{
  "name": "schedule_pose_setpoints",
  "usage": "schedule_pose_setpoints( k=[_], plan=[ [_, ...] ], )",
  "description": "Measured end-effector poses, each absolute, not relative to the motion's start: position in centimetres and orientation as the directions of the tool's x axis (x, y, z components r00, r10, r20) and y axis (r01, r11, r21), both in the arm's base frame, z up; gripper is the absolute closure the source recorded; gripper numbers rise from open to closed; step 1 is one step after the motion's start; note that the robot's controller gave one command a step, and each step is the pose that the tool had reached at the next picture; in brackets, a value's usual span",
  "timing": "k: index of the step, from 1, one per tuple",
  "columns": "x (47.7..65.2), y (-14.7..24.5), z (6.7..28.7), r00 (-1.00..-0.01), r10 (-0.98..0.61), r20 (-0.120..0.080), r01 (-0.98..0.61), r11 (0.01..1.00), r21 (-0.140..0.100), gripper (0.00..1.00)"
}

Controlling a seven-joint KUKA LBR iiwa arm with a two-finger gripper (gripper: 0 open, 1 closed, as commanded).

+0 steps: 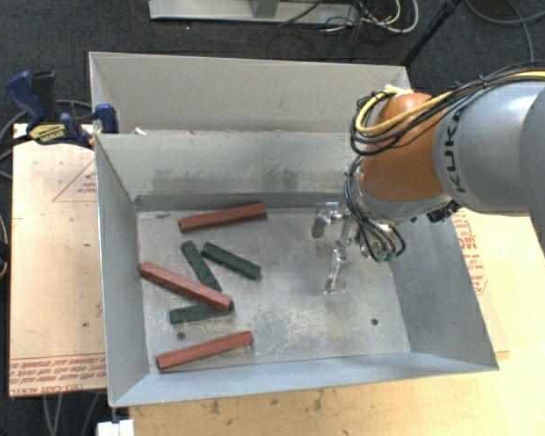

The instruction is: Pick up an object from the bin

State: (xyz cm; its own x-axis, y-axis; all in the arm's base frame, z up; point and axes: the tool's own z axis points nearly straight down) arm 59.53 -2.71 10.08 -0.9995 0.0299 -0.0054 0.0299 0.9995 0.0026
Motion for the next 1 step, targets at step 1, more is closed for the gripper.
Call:
schedule_pose_setpoints(
  k=[1],
  plan=[
    [62.54, 2.81, 10.26, -0.998, 0.055, -0.006, 0.055, 0.998, 0.005, 0.00]
  ],
)
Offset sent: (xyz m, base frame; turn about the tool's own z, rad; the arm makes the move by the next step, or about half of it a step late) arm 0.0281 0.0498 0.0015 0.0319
